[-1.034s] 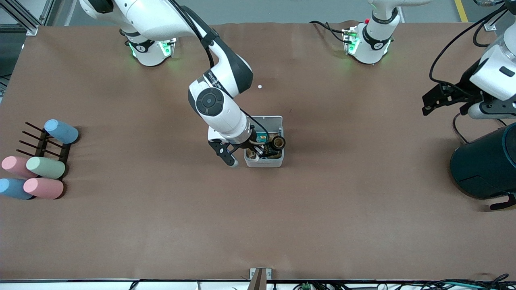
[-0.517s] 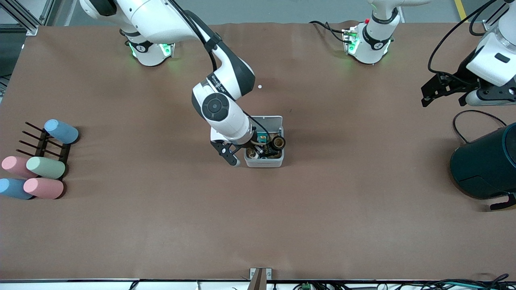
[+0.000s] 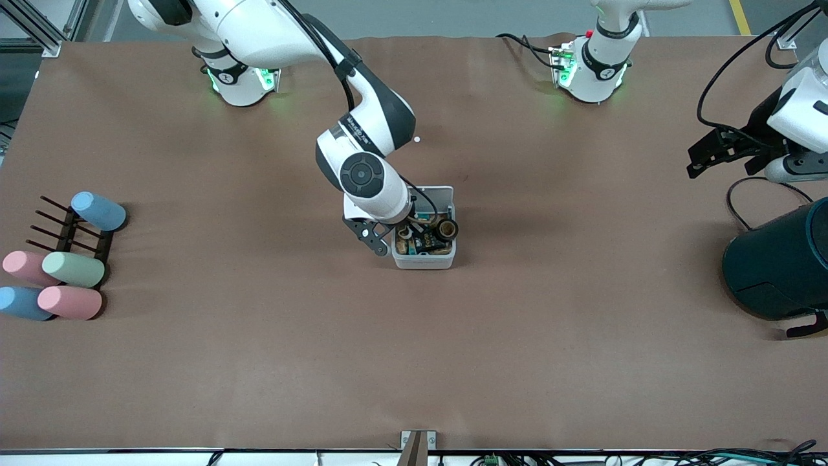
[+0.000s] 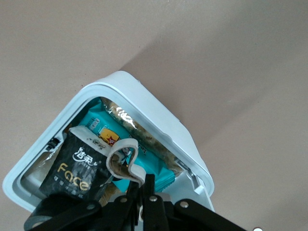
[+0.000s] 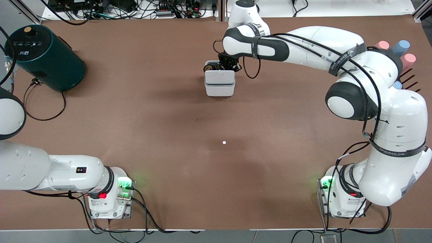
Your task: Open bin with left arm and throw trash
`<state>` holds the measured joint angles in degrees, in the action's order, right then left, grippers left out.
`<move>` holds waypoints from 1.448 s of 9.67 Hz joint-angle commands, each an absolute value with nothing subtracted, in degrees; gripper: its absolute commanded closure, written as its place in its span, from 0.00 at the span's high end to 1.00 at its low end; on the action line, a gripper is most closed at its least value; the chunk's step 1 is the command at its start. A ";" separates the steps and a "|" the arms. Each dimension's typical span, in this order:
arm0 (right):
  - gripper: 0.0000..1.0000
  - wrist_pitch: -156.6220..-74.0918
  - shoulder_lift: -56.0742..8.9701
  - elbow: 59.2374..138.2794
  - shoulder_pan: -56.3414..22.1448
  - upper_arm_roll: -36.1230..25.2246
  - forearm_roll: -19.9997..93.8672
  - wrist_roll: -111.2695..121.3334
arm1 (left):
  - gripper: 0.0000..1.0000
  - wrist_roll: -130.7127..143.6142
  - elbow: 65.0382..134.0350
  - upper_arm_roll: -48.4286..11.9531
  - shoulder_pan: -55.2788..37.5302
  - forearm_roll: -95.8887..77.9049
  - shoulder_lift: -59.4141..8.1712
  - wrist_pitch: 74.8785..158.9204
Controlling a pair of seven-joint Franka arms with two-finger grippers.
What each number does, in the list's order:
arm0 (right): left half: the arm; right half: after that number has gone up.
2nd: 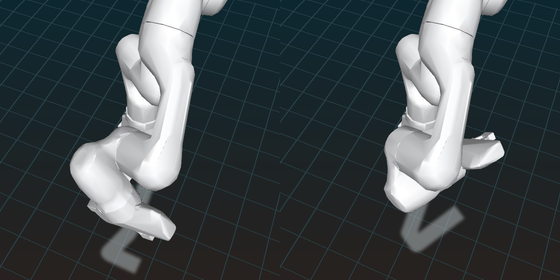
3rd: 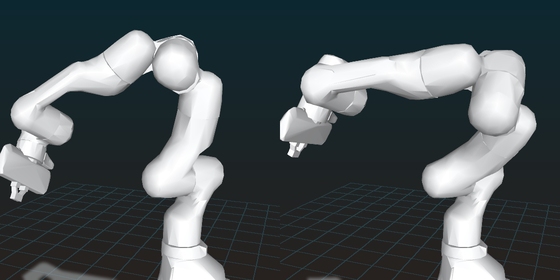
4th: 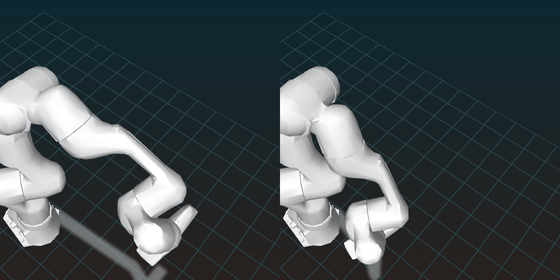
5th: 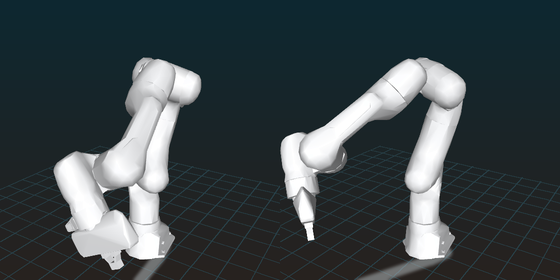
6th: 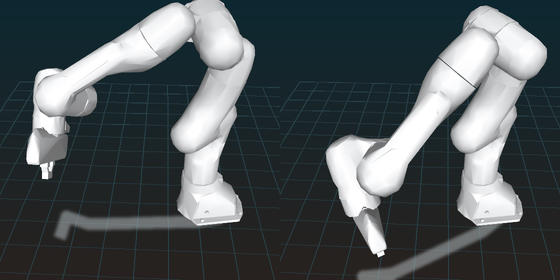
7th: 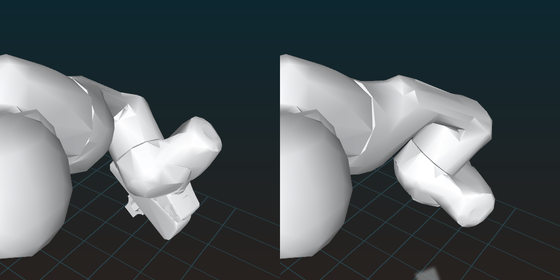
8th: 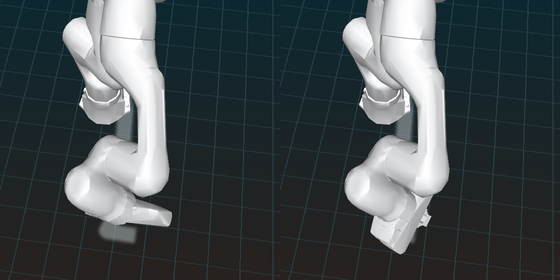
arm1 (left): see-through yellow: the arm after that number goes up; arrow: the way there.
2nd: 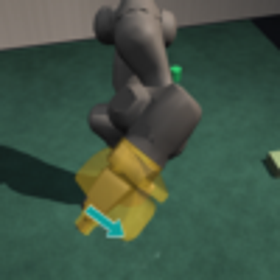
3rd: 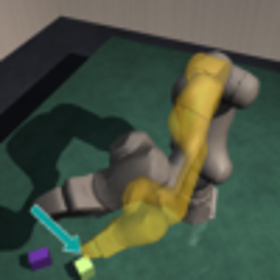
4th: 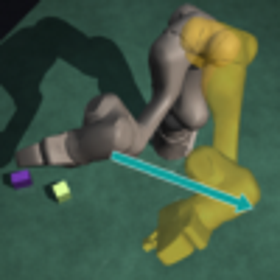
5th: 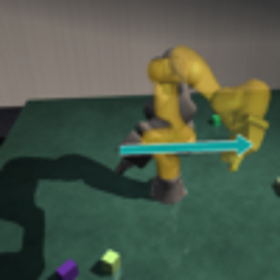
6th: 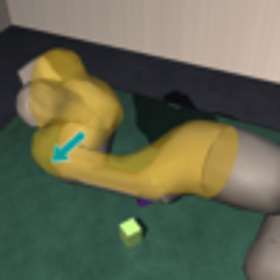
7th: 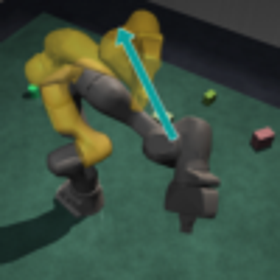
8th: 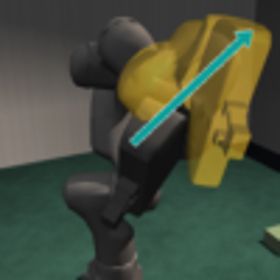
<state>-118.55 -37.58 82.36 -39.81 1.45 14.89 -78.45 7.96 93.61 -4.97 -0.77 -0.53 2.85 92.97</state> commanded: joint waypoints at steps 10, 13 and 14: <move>0.96 -112.96 -29.29 81.91 -33.78 0.62 15.73 -77.87 | 1.00 8.08 92.02 -4.39 -0.35 -0.70 1.67 91.58; 0.99 -96.22 -21.12 82.44 -21.06 0.62 15.73 -62.47 | 1.00 8.17 92.02 -4.48 -0.70 -0.53 1.32 91.58; 0.99 -91.11 -18.57 82.70 -16.66 0.62 15.65 -54.92 | 1.00 8.00 92.02 -4.48 -0.44 -0.61 1.32 91.58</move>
